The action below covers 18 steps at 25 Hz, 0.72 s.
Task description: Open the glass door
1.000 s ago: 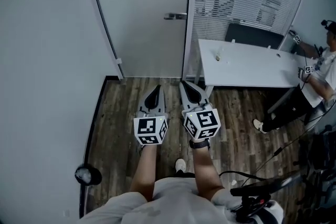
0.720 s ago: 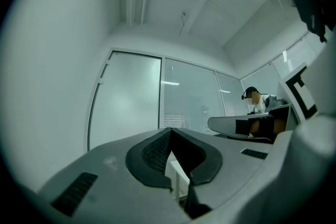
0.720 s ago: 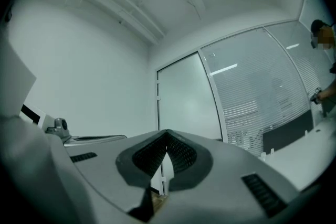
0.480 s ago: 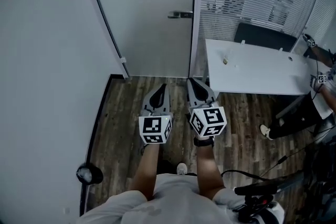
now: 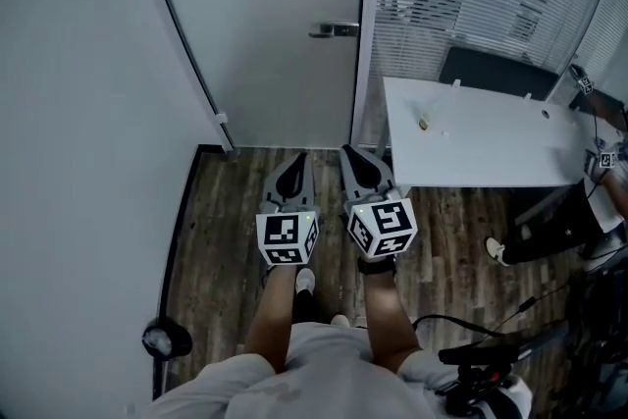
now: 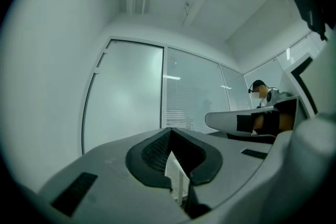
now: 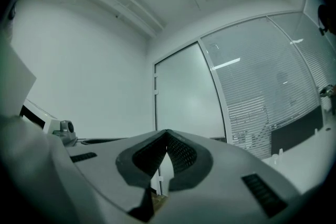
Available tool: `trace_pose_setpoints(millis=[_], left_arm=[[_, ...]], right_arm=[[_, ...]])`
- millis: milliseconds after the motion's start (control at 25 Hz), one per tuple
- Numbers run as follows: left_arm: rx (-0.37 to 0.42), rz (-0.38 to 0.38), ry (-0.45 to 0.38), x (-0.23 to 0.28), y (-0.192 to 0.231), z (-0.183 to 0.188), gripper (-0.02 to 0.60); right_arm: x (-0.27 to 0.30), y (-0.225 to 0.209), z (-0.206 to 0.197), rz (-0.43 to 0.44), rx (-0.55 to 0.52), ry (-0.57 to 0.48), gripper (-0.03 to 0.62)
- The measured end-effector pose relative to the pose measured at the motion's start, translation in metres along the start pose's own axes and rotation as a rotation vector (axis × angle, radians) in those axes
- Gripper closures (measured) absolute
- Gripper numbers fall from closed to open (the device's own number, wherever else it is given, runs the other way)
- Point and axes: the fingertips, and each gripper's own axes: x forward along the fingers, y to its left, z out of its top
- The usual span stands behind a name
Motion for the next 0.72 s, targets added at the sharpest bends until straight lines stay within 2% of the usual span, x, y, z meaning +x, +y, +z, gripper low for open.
trace_pose_setpoints(millis=[400,720], left_arm=[[-0.027,-0.037,-0.036,0.115,0.068,0.008,0.581],[-0.042,-0.055,-0.057,0.170,0.113,0.004,0.581]], right_arm=[[0.118,-0.041,0.006,-0.021,-0.024,-0.002,0.594],[0.184,-0.054,0.001,-0.033,-0.049,-0.006,0.594]])
